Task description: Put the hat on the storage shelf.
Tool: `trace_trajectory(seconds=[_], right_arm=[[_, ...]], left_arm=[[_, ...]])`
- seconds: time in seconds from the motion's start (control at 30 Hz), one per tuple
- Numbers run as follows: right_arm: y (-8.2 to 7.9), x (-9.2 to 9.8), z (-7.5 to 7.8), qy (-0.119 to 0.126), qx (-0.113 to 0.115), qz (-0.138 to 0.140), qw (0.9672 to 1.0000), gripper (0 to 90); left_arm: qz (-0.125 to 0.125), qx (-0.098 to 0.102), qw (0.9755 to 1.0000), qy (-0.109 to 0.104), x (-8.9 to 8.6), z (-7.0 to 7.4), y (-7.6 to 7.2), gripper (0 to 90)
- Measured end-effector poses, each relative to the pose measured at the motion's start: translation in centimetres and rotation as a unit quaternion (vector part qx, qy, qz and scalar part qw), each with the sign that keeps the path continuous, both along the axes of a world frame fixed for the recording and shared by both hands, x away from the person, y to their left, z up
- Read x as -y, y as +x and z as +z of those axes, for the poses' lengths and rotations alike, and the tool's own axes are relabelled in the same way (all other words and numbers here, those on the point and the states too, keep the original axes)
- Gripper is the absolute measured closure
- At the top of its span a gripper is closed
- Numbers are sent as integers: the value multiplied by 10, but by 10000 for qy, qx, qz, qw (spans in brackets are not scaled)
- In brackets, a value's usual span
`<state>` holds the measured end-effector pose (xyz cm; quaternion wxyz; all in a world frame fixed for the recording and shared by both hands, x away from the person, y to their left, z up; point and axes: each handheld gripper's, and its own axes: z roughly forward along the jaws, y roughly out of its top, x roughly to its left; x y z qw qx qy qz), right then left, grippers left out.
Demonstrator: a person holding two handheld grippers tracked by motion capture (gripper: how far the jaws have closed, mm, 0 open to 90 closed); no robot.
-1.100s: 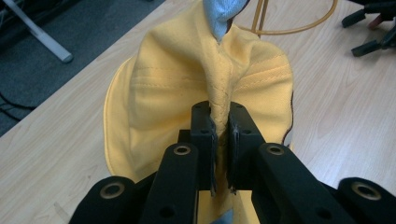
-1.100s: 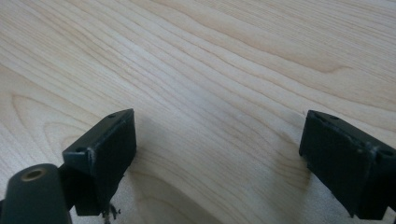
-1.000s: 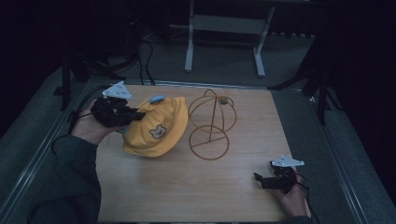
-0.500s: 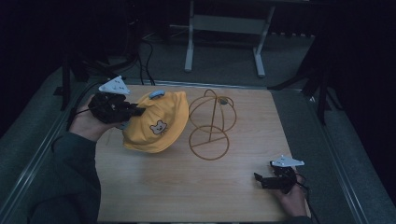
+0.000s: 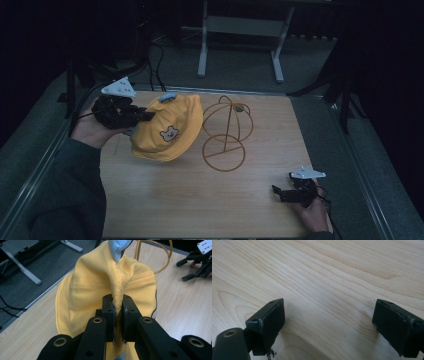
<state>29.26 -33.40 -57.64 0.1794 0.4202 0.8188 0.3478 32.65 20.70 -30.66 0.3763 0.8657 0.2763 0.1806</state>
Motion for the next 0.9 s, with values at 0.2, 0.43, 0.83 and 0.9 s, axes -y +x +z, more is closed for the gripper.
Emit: trace_trajectory(seconds=[0.2,0.43,0.83,0.9], right_arm=[[0,0,0,0,0,0,10000,108],[0,0,0,0,-1,-1,10000,109],[0,0,0,0,-1,-1,10000,108],[0,0,0,0,1,0,10000,109]], left_arm=[[-41,46,10000,-22,1,5,0,831],[-90,79,9999,-100,3,7,0,830],[-208,61,9994,-264,1,9,5,830],[-230,60,9994,-264,1,10,5,830]])
